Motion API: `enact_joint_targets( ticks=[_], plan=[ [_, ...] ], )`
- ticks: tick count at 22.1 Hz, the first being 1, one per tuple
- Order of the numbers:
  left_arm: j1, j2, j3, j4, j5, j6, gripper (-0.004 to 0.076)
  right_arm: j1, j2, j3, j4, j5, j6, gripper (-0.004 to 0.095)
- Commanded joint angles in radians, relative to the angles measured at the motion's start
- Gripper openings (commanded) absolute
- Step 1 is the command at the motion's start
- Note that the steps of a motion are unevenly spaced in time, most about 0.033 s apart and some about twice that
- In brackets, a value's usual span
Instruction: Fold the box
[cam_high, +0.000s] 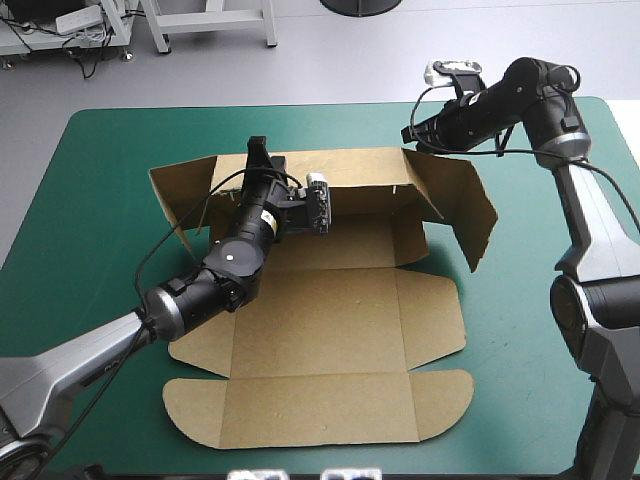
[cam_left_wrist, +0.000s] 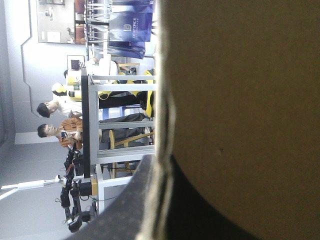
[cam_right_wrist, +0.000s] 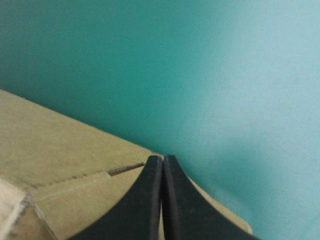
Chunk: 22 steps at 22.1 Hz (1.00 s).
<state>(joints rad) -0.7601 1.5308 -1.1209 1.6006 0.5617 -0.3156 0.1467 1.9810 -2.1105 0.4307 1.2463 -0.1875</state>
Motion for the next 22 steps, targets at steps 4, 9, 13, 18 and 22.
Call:
enact_joint_targets(
  ticks=[4, 9, 13, 18, 22],
  plan=[
    [0.009, -0.001, -0.029, 0.034, 0.033, -0.003, -0.0008, -0.003, -0.103, 0.166, -0.009, 0.011, -0.084, -0.0020],
    [0.057, 0.012, -0.029, 0.034, 0.020, -0.003, -0.0008, -0.018, -0.139, 0.222, 0.006, 0.011, -0.128, -0.0020],
    [0.073, 0.016, -0.029, 0.038, -0.003, -0.003, -0.0008, -0.025, -0.169, 0.246, 0.114, 0.011, -0.193, -0.0020],
    [0.073, 0.016, -0.029, 0.038, -0.054, -0.003, -0.0008, -0.025, -0.179, 0.333, 0.212, 0.009, -0.354, -0.0020],
    [0.073, 0.016, -0.029, 0.038, -0.062, -0.003, -0.0008, -0.025, -0.227, 0.411, 0.279, -0.049, -0.471, -0.0020]
  ],
)
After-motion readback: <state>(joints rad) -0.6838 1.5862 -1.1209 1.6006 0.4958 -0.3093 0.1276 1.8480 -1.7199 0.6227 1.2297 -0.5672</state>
